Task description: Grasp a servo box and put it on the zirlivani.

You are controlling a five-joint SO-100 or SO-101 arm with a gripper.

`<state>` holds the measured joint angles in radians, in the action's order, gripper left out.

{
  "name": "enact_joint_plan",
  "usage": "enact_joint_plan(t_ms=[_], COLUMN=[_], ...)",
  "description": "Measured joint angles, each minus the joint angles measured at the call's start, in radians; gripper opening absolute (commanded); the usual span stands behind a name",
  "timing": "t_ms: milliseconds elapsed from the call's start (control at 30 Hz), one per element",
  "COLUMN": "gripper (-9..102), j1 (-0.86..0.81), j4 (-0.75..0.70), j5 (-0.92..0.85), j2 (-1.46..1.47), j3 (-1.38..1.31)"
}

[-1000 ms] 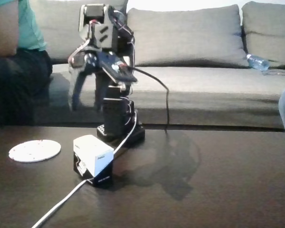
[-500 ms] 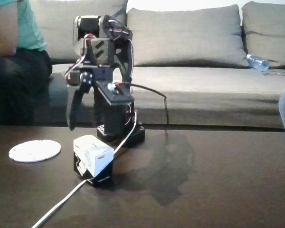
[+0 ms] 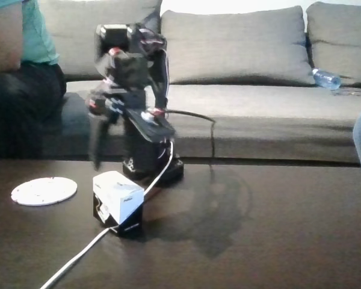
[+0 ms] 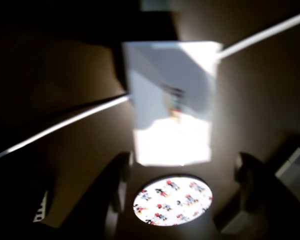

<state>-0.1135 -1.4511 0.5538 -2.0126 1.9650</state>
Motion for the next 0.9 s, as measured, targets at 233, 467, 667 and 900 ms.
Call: enact_joint_plan(t_ms=[233, 467, 667, 900], gripper=[26, 33, 36, 36], j1=[0.035, 0.032, -0.003, -0.029], j4=[0.002, 0.014, 0.028, 0.031], j5=[-0.002, -0.015, -0.034, -0.049], j2=[0.000, 0.000, 0.000, 0.000], j3=[0.028, 0.028, 0.029, 0.029])
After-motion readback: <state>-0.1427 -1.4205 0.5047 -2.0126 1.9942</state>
